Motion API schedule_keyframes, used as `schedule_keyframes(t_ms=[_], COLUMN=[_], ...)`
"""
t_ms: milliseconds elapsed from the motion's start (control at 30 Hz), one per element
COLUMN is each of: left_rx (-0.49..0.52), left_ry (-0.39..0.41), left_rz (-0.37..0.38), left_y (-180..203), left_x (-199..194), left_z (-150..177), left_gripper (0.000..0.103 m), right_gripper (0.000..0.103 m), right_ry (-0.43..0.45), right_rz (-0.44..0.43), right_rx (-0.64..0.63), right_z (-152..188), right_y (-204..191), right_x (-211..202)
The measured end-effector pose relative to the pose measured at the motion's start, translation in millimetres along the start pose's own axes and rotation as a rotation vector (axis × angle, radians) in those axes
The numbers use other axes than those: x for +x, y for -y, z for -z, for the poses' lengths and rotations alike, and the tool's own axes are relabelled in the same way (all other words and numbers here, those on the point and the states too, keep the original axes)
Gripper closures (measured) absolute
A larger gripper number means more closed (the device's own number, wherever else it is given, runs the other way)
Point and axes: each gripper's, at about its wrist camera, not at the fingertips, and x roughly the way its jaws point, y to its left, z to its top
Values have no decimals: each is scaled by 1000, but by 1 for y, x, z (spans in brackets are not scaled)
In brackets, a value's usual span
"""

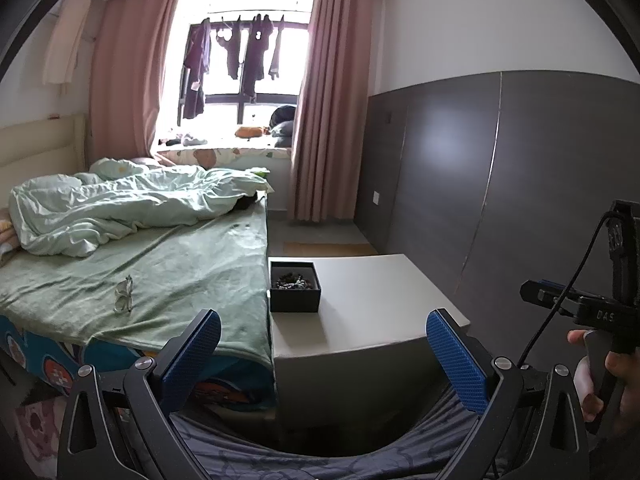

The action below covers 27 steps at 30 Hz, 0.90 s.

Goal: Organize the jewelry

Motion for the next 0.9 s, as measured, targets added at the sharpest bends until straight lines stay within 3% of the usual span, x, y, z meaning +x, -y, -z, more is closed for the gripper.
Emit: schedule_keyframes(t_ms=[900], left_rx=[20], left_ry=[20], left_rz=[6], left_y=[1], left_x=[-2], left_z=[0], left_gripper=[0], right_gripper=[0], right_ry=[-3], right_rz=[0], right_rx=[0], right_z=[0], right_y=[-2], right_x=[0])
